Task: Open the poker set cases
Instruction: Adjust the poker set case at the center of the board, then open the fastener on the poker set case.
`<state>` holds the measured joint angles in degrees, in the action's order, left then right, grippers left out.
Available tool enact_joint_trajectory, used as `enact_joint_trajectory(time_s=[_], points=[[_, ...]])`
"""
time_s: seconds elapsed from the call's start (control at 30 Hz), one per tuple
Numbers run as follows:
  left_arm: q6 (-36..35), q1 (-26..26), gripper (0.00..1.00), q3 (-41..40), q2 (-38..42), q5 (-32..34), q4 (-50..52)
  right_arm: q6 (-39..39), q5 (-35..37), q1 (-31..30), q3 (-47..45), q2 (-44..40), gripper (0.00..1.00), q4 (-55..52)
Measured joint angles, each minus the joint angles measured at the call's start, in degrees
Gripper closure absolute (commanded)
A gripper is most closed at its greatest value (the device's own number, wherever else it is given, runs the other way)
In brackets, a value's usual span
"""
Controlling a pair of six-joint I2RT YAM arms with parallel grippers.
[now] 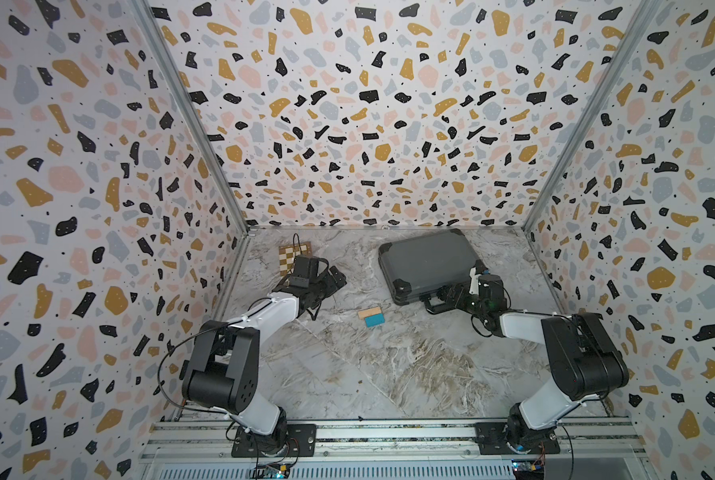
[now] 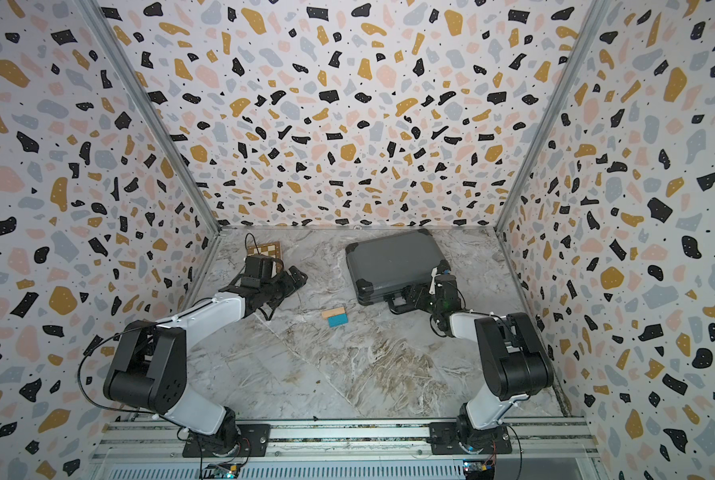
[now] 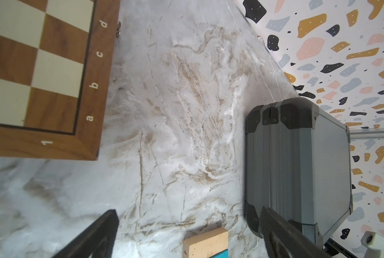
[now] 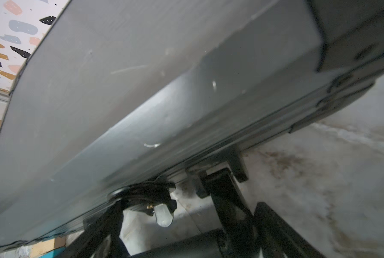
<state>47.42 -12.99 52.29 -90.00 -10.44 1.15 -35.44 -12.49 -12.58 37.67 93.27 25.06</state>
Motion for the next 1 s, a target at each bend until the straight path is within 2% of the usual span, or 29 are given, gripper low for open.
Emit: enact_joint_trajectory(time_s=[0.23, 0.57, 0.67, 0.83, 1.0], points=[[0.46, -0.59, 0.01, -0.20, -0.02, -0.50, -1.60, -1.86, -5.20, -7.34, 0.02, 0.09, 0.08, 1.62], [0.52, -2.16, 0.01, 0.35, -0.02, -0.07, -2.23, -0.98, -5.18, -8.55, 0.02, -2.34, 0.06, -1.92], [-1.20, -4.96, 0.01, 3.78, -0.04, 1.49, 0.50, 0.81, -4.22, -8.90, 0.02, -6.56, 0.05, -6.34], [-3.72, -9.81, 0.01, 14.01, -2.38, 1.22, 1.40, 4.07, 0.11, -8.92, -0.44, -14.03, 0.04, -10.58], [-4.81, -12.44, 0.01, 22.71, -9.03, -1.36, 0.94, 5.14, 1.81, -8.52, -1.99, -15.21, 0.04, -11.21]])
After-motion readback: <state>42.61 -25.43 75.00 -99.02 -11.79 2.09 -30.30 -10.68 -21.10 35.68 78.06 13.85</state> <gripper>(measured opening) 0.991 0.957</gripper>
